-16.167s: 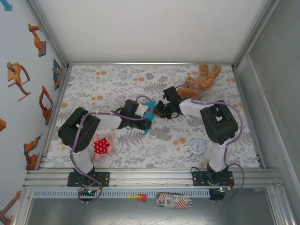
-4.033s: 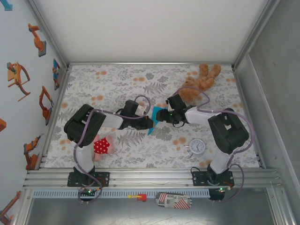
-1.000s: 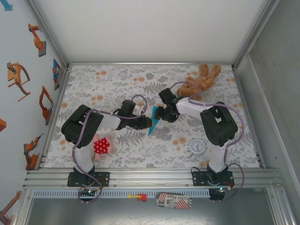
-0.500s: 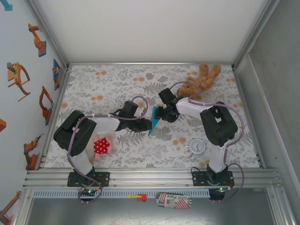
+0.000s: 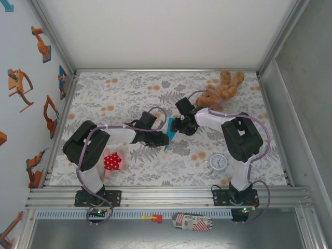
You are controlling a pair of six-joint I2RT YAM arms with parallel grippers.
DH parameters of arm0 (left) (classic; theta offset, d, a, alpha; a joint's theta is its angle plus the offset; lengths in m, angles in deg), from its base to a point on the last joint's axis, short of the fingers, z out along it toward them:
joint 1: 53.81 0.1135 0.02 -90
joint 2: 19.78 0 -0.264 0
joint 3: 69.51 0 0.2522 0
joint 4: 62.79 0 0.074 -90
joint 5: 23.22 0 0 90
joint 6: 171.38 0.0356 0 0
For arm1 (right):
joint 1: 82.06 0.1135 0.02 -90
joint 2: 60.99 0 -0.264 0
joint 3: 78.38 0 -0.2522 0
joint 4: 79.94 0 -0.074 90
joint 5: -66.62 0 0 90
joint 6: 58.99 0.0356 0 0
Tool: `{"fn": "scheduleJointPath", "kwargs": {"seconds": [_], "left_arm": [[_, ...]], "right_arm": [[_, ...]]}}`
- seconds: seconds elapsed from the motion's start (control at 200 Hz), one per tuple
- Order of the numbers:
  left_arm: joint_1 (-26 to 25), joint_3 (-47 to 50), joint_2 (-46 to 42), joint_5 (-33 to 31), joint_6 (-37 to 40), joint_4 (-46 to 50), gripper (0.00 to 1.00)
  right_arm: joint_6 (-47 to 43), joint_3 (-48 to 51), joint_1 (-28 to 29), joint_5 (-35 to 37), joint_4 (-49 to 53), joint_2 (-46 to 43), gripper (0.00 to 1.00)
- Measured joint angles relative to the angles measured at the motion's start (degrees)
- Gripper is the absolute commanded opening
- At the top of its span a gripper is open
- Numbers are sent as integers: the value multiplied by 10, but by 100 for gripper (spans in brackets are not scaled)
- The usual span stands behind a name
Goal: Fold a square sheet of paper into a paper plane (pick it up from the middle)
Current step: Fold the wing for the fifth time at the center of the table.
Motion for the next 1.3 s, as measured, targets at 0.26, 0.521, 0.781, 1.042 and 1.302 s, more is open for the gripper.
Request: {"fn": "scheduleJointPath", "kwargs": {"seconds": [0.26, 0.521, 0.781, 1.042, 1.302], "left_arm": [[0, -4, 5, -9, 3, 11, 20], [0, -4, 8, -12, 3, 11, 16], [1, -8, 12, -12, 3, 15, 16], [1, -22, 21, -13, 4, 33, 16], [1, -37, 26, -15, 9, 57, 17]], "right_arm": [[3, -10, 0, 1, 11, 6, 62], [7, -19, 0, 2, 23, 13, 62], [7, -20, 0, 3, 25, 14, 62], [8, -27, 2, 11, 36, 21, 61], [12, -30, 4, 17, 41, 23, 59]]}}
